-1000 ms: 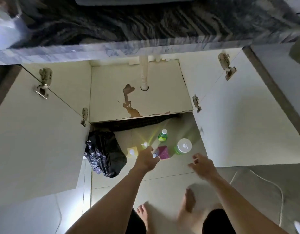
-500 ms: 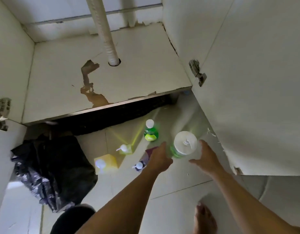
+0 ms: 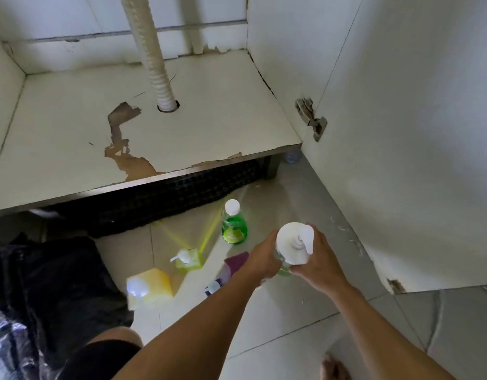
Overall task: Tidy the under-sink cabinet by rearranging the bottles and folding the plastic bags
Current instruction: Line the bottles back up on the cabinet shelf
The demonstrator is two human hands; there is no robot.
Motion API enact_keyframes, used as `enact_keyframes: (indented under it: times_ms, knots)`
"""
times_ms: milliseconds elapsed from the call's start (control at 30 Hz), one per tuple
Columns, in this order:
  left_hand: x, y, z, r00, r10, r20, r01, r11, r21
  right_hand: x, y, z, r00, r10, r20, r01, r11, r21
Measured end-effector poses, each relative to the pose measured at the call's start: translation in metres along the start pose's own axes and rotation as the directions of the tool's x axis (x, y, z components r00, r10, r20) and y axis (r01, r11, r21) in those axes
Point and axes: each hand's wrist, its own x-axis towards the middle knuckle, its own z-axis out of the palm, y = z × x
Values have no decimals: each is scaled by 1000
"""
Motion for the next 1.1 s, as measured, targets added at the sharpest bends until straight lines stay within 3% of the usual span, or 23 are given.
enact_keyframes:
  times_ms: [167, 333, 567, 733, 933, 1100]
  knots:
    - [-16, 18, -25, 997, 59, 53, -65, 992, 112, -15, -26, -14, 998, -14, -62, 18, 998, 61]
    - [-22, 54, -73, 988, 148, 41, -154, 966, 207, -13, -92, -58, 992, -109, -61, 114, 990, 85]
    - [-17, 115, -154, 949, 316, -1, -316, 949, -9, 21, -194, -134, 977, -214, -2, 214, 976, -40]
    - [22, 136, -198, 928, 364, -77, -371, 912, -172, 89, -225, -146, 970, -239, -32, 237, 969, -75]
    - [81, 143, -226, 949, 277, -152, -294, 951, -100, 164, -223, -133, 975, -220, -24, 221, 975, 17]
    - [105, 138, -227, 921, 320, -224, -353, 927, -126, 193, -217, -129, 980, -192, -49, 198, 958, 206]
